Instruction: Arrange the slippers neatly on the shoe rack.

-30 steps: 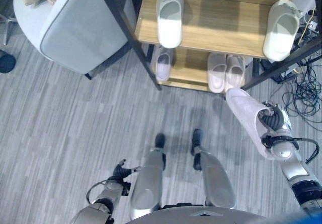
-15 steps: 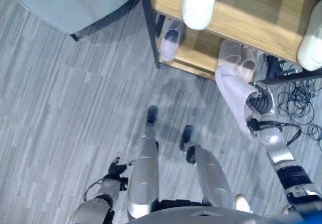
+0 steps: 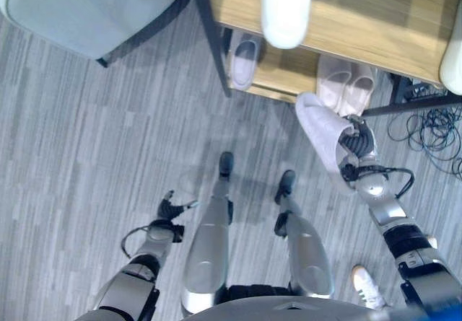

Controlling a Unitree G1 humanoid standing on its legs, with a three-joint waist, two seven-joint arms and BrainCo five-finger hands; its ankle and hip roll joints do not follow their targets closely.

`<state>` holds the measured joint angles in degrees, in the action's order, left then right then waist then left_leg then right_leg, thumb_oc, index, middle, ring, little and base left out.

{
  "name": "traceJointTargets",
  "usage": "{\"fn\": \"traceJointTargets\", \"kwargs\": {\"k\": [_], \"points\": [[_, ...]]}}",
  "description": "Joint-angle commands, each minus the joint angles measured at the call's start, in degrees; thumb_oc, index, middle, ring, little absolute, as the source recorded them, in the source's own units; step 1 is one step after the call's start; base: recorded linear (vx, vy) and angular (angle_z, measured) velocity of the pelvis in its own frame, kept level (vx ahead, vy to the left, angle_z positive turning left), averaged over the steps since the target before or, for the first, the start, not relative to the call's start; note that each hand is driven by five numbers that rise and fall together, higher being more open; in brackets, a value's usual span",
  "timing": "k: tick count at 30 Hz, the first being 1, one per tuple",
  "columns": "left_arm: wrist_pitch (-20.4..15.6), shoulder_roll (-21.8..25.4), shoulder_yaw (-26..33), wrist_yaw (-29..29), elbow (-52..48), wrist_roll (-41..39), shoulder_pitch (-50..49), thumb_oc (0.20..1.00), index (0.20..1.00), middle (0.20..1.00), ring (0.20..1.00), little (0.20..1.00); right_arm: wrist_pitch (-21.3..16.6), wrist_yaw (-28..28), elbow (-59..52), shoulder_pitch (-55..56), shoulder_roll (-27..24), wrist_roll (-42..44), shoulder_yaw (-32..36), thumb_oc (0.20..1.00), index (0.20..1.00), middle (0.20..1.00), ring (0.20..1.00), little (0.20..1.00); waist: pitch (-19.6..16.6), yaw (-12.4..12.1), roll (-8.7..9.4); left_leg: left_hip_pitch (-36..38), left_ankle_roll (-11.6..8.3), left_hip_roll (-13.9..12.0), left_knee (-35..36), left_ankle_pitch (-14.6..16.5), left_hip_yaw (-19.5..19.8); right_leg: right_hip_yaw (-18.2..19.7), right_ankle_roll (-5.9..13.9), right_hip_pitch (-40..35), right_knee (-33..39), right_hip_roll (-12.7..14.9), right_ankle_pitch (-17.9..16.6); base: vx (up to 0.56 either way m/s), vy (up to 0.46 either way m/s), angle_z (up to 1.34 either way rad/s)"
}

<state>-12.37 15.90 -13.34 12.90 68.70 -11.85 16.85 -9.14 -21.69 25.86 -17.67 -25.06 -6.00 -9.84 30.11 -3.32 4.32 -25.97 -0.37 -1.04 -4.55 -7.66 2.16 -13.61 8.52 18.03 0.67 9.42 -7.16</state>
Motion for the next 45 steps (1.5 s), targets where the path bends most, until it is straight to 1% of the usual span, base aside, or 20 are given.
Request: {"fn": "traceJointTargets", "kwargs": {"k": [1,6,8,9,10,12,13,16,17,18,22,24,27,28,29,32,35,37,39,45], "points": [[-1.6,1.0,0.4,0.9,-3.1,0.2,-2.3,1.0,1.0,1.0,1.0,1.0,-1.2,-1.3,-8.5,5.0,-3.5,-1.4,2.2,0.2,0.2,0.2,0.2,0.2,-0.3,1.7,0.94,-1.8,-2.25,0.0,-12.9,13.6,3.2,4.6,2.15,7.5,-6.4,5.4,0.8,0.1,-0.214,0.01],[-2.2,1.0,0.4,1.2,-6.4,-0.5,-3.9,1.0,1.0,1.0,1.0,1.0,-1.6,-0.9,-11.4,7.9,-3.8,-2.3,3.0,0.2,0.2,0.2,0.2,0.2,-0.3,2.8,-0.22,-2.2,-3.62,-0.3,-12.9,13.0,5.6,5.6,0.94,7.5,-8.7,3.4,3.1,0.07,-0.223,0.24],[-2.6,1.5,1.2,1.2,-8.0,-1.6,-5.0,1.0,1.0,1.0,1.0,1.0,-2.2,-1.1,-13.4,9.1,-4.2,-2.2,3.9,0.2,0.2,0.2,0.2,0.2,-0.3,2.7,-0.18,-5.7,-4.66,-1.6,-18.7,13.4,6.2,3.8,-0.5,7.5,-11.1,3.1,5.5,0.05,-0.225,0.17],[-2.6,1.5,1.2,1.2,-8.1,-1.6,-4.9,1.0,1.0,1.0,1.0,1.0,-2.1,-1.0,-13.4,9.1,-4.2,-2.2,3.9,0.2,0.2,0.2,0.2,0.2,-0.3,2.8,-0.33,-6.0,-4.68,-1.6,-19.2,13.6,6.3,3.7,-0.52,7.7,-11.3,3.0,5.6,0.06,-0.248,0.26],[-3.4,3.2,2.1,1.7,-11.9,-4.4,-5.6,1.0,1.0,1.0,1.0,1.0,-2.2,-2.0,-14.9,7.9,-5.1,-1.4,4.7,0.2,0.2,0.2,0.2,0.2,-0.3,2.0,-0.92,-11.6,-4.99,-3.5,-21.5,11.1,5.4,1.4,-1.73,9.0,-14.9,2.1,9.4,0.07,-0.128,0.29],[-3.0,3.4,2.2,2.0,-11.0,-6.9,-4.1,1.0,1.0,1.0,1.0,1.0,-1.5,-4.7,-14.6,4.8,-6.7,-2.1,4.4,0.2,0.2,0.2,0.2,0.2,-0.3,0.2,-1.65,-14.7,-4.89,-4.3,-14.4,5.2,6.1,0.1,-1.94,11.2,-17.6,1.2,10.5,0.15,-0.039,0.48],[-3.8,3.8,2.9,2.2,-11.7,-7.4,-4.7,1.0,1.0,1.0,1.0,1.0,-1.4,-4.4,-13.8,3.4,-6.2,-0.9,4.6,0.2,0.2,0.2,0.2,0.2,-0.3,-0.4,-1.92,-14.3,-5.31,-4.4,-12.5,6.9,7.2,1.8,-1.45,13.2,-20.6,0.9,12.9,0.15,0.05,0.56],[-3.6,4.0,3.1,2.6,-9.9,-7.5,-3.5,1.0,1.0,1.0,1.0,1.0,-1.4,-5.5,-15.5,1.6,-7.2,-1.0,5.9,0.2,0.2,0.2,0.2,0.2,-0.3,0.4,-1.63,-18.9,-5.1,-3.5,-14.1,7.6,7.3,3.7,-1.5,18.6,-26.0,1.9,14.4,0.06,0.129,0.41],[-3.7,4.5,3.2,2.8,-9.1,-7.6,-2.4,1.0,1.0,1.0,1.0,1.0,-2.3,-6.5,-15.8,0.0,-7.7,-0.2,6.9,0.2,0.2,0.2,0.2,0.2,-0.3,0.7,-1.76,-22.2,-4.82,-2.1,-17.8,8.8,6.8,4.5,-1.48,22.1,-29.1,2.9,15.0,0.04,0.227,0.37],[-3.6,5.9,3.8,2.9,-8.3,-8.1,-1.8,1.0,1.0,1.0,1.0,1.0,-2.1,-7.6,-15.2,-1.9,-8.2,1.4,8.3,0.2,0.2,0.2,0.2,0.2,-0.3,0.7,-1.95,-26.9,-4.28,-1.0,-24.5,11.6,6.1,5.9,-1.77,26.7,-34.5,4.0,16.4,0.06,0.226,0.46],[-3.4,7.3,4.7,2.2,-7.1,-9.4,-2.4,1.0,1.0,1.0,1.0,1.0,-1.9,-9.1,-14.1,-6.9,-11.5,4.3,10.0,0.2,0.2,0.2,0.2,0.2,-0.3,0.0,-2.92,-33.1,-2.84,-0.7,-34.7,16.6,5.3,7.6,-2.34,32.6,-42.1,5.4,19.0,0.07,0.108,0.16],[-3.0,8.0,4.5,1.7,-5.7,-10.3,-2.7,1.0,1.0,1.0,1.0,1.0,-1.2,-10.7,-11.7,-13.8,-15.9,7.5,10.2,0.2,0.2,0.2,0.2,0.2,-0.3,-0.5,-4.58,-40.7,-1.58,-0.7,-45.4,21.2,4.5,9.4,-3.1,40.4,-51.2,6.7,22.6,0.16,0.131,-0.14],[-3.3,8.5,4.2,1.9,-5.9,-10.9,-2.3,1.0,1.0,1.0,1.0,1.0,-0.7,-11.9,-9.6,-17.0,-18.9,7.6,10.3,0.2,0.2,0.2,0.2,0.2,-0.3,-0.5,-5.61,-45.6,-0.97,0.0,-52.0,24.2,4.4,11.0,-3.64,45.8,-57.2,7.6,25.5,0.13,0.057,-0.04],[-3.7,8.4,4.3,2.2,-6.9,-11.4,-3.0,1.0,1.0,1.0,1.0,1.0,0.2,-13.2,-8.2,-18.8,-21.2,6.8,10.8,0.2,0.2,0.2,0.2,0.2,-0.3,-0.5,-6.67,-49.5,-0.29,0.5,-57.9,26.7,4.0,12.8,-4.35,50.4,-63.9,8.3,27.9,0.17,0.045,-0.01],[-3.7,8.4,4.4,2.2,-7.0,-11.4,-3.0,1.0,1.0,1.0,1.0,1.0,0.2,-13.2,-8.1,-19.0,-21.3,6.8,10.8,0.2,0.2,0.2,0.2,0.2,-0.3,-0.5,-6.63,-50.1,-0.28,0.5,-58.6,27.0,3.9,13.1,-4.3,51.1,-64.6,8.3,28.2,0.22,0.063,0.02],[-4.6,8.7,3.5,3.1,-12.2,-11.7,-4.6,1.0,1.0,1.0,1.0,1.0,1.5,-15.9,-5.5,-20.9,-24.5,5.3,13.3,0.2,0.2,0.2,0.2,0.2,-0.3,-1.2,-8.21,-56.6,0.6,1.1,-68.8,31.4,4.2,15.0,-5.56,58.4,-75.5,8.9,32.4,0.17,0.027,0.02],[-4.5,8.4,1.8,3.6,-13.2,-11.3,-5.5,1.0,1.0,1.0,1.0,1.0,1.7,-17.1,-2.8,-25.0,-25.2,7.2,12.9,0.2,0.2,0.2,0.2,0.2,-0.4,-2.0,-8.58,-60.4,1.22,1.1,-74.9,34.1,4.5,16.0,-6.34,62.7,-81.9,8.7,34.9,0.14,0.021,-0.04],[-4.6,8.2,1.6,3.6,-13.7,-11.6,-5.5,1.0,1.0,1.0,1.0,1.0,1.8,-17.2,-2.0,-26.2,-25.8,7.5,12.4,0.2,0.2,0.2,0.2,0.2,-0.4,-2.2,-8.65,-61.8,1.3,1.1,-77.1,34.8,4.6,16.2,-6.67,64.2,-83.9,8.8,35.5,0.1,-0.015,-0.07],[-4.7,8.1,0.5,3.9,-13.9,-12.4,-5.4,1.0,1.0,1.0,1.0,1.0,1.2,-18.1,0.7,-30.8,-26.0,9.8,10.8,0.2,0.2,0.2,0.2,0.2,-0.4,-2.7,-8.57,-64.0,1.05,1.6,-81.7,36.9,5.1,17.6,-7.04,67.2,-89.1,8.8,36.9,0.14,-0.029,-0.01],[-4.7,7.4,-1.1,4.2,-12.8,-13.2,-5.2,1.0,1.0,1.0,1.0,1.0,0.7,-19.4,4.9,-38.8,-25.9,12.4,6.7,0.2,0.2,0.2,0.2,0.2,-0.4,-3.0,-8.11,-64.0,0.98,1.5,-83.6,38.5,4.5,19.8,-7.95,68.6,-92.4,9.4,38.1,0.05,-0.003,-0.02]]}}
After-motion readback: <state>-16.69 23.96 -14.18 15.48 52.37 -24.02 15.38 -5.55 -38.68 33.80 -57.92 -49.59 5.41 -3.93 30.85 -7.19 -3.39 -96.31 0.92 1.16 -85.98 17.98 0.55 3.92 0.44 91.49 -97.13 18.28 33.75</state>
